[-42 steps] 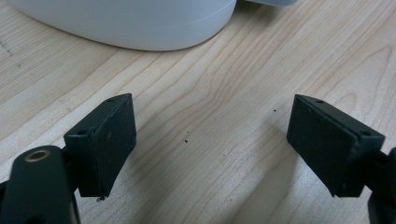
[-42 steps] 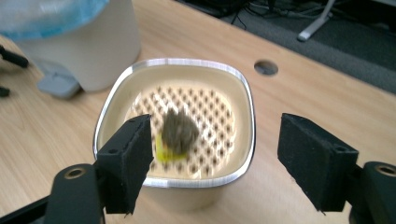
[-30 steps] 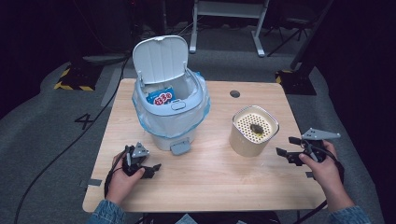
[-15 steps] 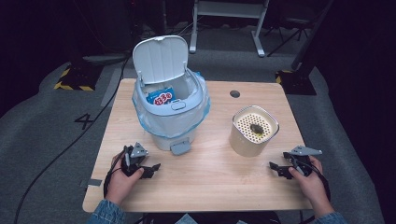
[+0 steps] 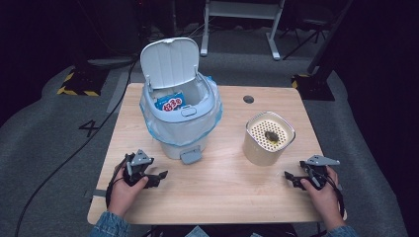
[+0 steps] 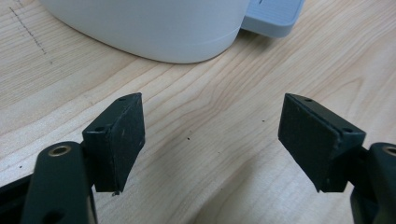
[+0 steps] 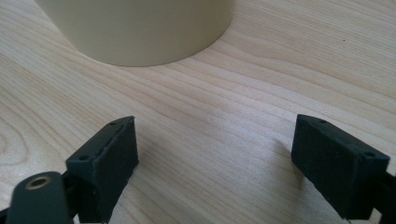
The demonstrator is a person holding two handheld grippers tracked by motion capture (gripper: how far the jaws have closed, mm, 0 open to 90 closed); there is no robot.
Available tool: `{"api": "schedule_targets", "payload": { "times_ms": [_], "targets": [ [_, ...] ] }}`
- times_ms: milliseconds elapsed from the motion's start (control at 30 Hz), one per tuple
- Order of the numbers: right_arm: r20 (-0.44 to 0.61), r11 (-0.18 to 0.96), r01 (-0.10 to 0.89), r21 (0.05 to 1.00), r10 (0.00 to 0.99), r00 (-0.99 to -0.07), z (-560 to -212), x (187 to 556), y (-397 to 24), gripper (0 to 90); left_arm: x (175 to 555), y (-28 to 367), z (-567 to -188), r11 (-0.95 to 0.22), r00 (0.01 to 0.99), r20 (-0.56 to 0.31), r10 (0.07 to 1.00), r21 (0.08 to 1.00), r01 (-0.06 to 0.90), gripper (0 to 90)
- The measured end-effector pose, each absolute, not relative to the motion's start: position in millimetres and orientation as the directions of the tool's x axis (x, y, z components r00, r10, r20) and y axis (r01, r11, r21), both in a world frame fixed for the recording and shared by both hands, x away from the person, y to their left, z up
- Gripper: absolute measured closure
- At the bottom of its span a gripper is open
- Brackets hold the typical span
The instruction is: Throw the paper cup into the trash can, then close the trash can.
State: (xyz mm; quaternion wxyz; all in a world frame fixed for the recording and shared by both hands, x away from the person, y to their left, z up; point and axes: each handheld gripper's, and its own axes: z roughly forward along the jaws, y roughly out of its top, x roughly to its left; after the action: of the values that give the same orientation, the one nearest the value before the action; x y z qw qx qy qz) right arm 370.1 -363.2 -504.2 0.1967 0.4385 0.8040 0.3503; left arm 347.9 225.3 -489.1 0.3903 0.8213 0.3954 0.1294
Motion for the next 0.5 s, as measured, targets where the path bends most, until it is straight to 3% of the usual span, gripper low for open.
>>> {"api": "schedule_targets", "payload": {
  "times_ms": [500],
  "targets": [
    [-0.01,0.371,0.567,0.736,0.843,-0.539,-504,370,-363,14.6,348,245,-454,-0.329,0.662,-0.11,0.741,0.8,0.502,26.4]
  ]
}}
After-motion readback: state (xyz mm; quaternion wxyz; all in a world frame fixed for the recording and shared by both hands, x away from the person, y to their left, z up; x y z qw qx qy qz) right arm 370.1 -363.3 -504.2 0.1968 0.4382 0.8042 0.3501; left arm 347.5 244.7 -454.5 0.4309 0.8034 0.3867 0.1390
